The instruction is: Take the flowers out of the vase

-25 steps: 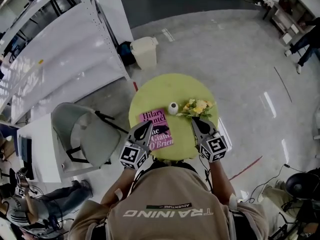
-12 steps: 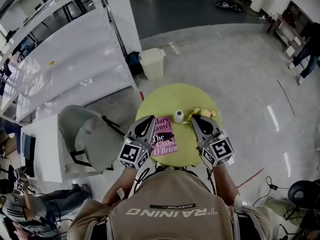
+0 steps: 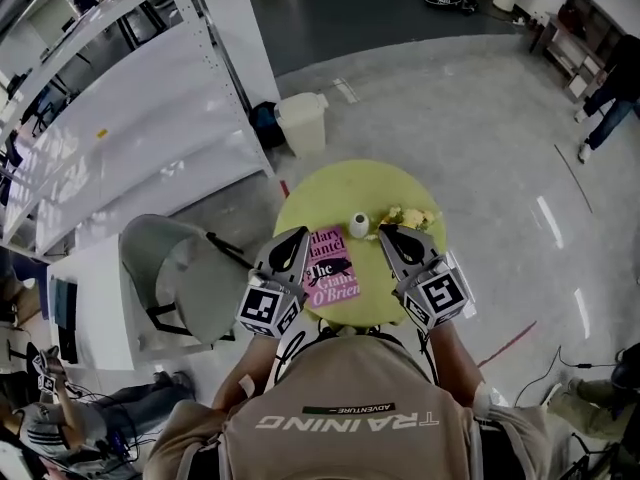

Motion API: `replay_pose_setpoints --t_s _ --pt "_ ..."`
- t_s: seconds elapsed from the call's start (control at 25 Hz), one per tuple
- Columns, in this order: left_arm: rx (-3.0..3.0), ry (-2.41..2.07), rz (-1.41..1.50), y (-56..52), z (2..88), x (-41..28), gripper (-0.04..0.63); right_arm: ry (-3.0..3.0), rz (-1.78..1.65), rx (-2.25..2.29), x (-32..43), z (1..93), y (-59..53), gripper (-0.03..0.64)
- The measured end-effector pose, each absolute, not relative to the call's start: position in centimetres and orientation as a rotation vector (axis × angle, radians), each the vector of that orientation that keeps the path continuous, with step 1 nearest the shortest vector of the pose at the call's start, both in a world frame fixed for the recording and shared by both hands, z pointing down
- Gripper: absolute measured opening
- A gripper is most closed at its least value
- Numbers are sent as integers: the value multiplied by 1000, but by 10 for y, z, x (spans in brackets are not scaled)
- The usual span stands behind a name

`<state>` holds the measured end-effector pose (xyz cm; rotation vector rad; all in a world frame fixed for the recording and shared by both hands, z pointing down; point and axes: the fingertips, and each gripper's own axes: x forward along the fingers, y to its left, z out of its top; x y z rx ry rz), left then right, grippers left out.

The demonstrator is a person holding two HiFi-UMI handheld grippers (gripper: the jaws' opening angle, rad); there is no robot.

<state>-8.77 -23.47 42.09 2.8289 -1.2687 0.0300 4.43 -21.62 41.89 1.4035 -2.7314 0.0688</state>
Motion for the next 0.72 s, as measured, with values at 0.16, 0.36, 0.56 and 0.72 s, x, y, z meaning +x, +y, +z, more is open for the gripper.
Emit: replay_pose_setpoints --t_s 0.16,0.36,0.56,0.72 --pt "2829 -1260 33 -233 424 -85 6 -2734 69 1395 43 421 -214 3" --pt "2831 -1261 28 -229 426 -84 6 -2734 57 1390 43 423 -210 3" --pt "2821 -1268 24 -225 428 -87 6 -2730 49 1392 45 420 -211 3" --pt "2812 -1280 28 -221 433 -90 6 -2732 49 1401 48 422 -211 3"
